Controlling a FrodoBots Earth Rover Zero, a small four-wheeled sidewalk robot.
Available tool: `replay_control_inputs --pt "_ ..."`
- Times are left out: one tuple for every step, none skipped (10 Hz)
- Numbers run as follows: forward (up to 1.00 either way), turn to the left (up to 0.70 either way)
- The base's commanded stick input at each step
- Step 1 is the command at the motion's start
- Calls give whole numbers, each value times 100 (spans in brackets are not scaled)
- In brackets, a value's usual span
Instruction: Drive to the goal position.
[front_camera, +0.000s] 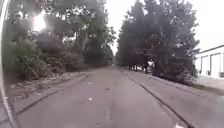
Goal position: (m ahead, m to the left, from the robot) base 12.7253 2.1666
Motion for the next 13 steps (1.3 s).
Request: replay_control_inputs --pt "70 0" --pt "70 0" --pt "70 0" --pt "70 0" --pt "70 0" --pt "70 0" --pt "70 0" --pt "70 0" --pt "70 0" --pt "70 0" --pt "70 0" --pt "70 0" --pt "70 0"
